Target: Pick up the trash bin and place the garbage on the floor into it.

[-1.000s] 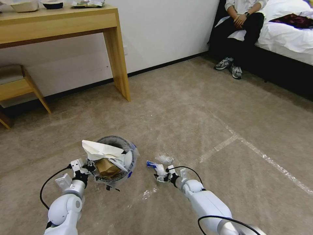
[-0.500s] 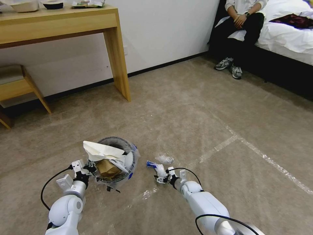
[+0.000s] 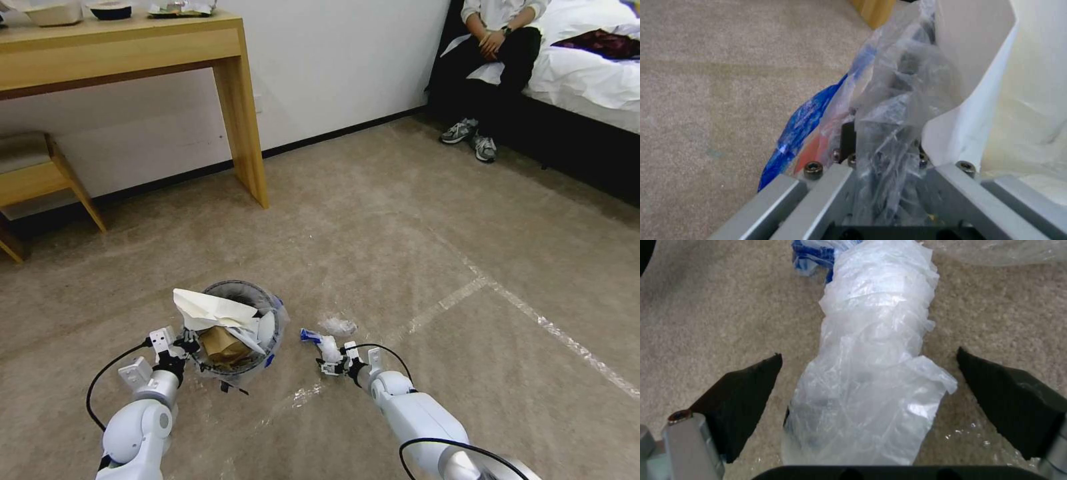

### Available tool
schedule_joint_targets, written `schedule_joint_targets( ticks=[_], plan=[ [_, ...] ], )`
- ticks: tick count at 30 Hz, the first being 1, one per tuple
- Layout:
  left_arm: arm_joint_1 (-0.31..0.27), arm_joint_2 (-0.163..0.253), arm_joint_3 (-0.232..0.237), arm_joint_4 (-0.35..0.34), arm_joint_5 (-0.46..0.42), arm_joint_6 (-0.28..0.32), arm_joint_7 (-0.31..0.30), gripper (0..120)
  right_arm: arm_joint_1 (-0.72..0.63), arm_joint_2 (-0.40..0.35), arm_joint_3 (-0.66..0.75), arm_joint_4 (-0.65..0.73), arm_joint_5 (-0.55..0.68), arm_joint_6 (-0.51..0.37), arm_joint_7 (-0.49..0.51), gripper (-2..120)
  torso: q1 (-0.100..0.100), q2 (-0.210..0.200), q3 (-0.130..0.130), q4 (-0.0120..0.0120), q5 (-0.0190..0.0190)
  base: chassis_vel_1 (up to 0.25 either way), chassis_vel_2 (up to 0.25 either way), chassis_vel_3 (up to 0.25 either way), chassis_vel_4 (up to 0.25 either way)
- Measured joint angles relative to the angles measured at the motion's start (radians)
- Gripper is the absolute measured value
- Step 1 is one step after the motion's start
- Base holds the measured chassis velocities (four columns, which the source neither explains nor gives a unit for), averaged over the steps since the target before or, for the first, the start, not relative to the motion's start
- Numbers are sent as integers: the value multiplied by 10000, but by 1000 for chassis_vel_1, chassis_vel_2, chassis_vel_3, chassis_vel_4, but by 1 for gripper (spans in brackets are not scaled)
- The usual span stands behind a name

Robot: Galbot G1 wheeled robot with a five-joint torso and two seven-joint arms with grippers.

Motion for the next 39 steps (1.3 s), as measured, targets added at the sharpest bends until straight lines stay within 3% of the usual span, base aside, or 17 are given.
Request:
schedule_joint_targets(
  ticks=[3, 8, 16, 23, 25, 28, 30, 39],
  plan=[
    [27, -24, -10, -30, 14, -4, 0, 1, -17, 1, 6, -3, -55, -46, 44, 99, 0, 0, -1, 1, 1, 0, 0, 0, 0],
    [41, -51, -15, -37, 40, -10, 0, 1, -70, -35, 58, -2, -114, -66, 57, 85, -1, 2, -2, -5, -5, 0, 0, 0, 0],
    [17, -67, 1, -76, 47, -11, -10, 1, -144, -88, 105, 37, -157, -68, 120, 51, 0, 0, 1, -5, -5, 0, 0, 0, 0],
    [23, -104, 36, -81, 84, -12, -13, 1, -210, -102, 112, 95, -192, -69, 152, 32, 0, -3, 3, -3, -5, 0, 0, 0, 0],
    [7, -118, 71, -81, 102, -11, -16, 1, -314, -136, 119, 208, -233, -71, 140, 18, 1, -3, 3, 2, 2, 0, 0, 0, 0],
    [4, -121, 75, -80, 104, -12, -16, 1, -333, -137, 123, 222, -238, -70, 143, 16, 0, -3, 3, 1, 4, 0, 0, 0, 0],
    [-22, -129, 80, -47, 118, -12, -20, 1, -462, -195, 180, 403, -329, -69, 156, 2, 2, -4, 4, 5, 3, 0, 0, 0, 0],
    [-67, -107, 133, 1, 129, -12, -21, 1, -1210, -547, 331, 1603, -732, 153, 424, 0, 4, -7, 7, 7, 8, 0, 0, 0, 0]
  ],
)
